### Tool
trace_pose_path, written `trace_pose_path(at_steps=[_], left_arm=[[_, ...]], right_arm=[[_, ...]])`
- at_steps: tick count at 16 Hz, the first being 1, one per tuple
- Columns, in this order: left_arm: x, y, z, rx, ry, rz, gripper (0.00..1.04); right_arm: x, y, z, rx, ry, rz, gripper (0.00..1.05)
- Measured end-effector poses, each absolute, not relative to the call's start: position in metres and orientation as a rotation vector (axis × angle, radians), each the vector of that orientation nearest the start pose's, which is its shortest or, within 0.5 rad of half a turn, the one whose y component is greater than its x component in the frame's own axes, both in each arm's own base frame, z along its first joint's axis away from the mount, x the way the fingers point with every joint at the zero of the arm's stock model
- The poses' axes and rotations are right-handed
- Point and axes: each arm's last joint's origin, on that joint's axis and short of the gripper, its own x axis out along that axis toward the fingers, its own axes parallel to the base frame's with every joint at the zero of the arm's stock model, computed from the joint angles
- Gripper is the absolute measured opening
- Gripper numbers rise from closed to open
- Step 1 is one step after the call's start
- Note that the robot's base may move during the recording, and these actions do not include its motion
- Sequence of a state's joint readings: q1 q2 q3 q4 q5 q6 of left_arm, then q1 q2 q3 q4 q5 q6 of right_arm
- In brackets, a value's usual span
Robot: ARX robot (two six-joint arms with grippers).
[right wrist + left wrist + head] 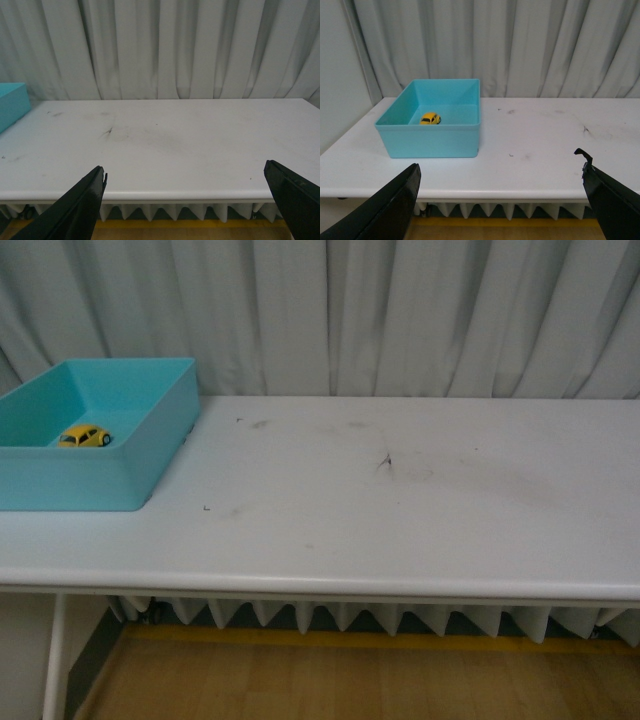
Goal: Wind up and store yellow beetle toy
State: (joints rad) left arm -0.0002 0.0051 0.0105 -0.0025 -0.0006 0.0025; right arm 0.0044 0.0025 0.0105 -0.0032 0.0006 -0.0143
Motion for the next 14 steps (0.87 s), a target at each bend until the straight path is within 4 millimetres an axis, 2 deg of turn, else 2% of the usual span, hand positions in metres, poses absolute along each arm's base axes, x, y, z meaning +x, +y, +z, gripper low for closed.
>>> trace_pose_path(at_steps=[14], left_arm=[[0.0974, 0.0000, 0.1664, 0.002, -0.002, 0.000, 0.98]], right_arm=[[0.0972, 0.0004, 0.1668, -0.014, -0.007, 0.004, 0.98]])
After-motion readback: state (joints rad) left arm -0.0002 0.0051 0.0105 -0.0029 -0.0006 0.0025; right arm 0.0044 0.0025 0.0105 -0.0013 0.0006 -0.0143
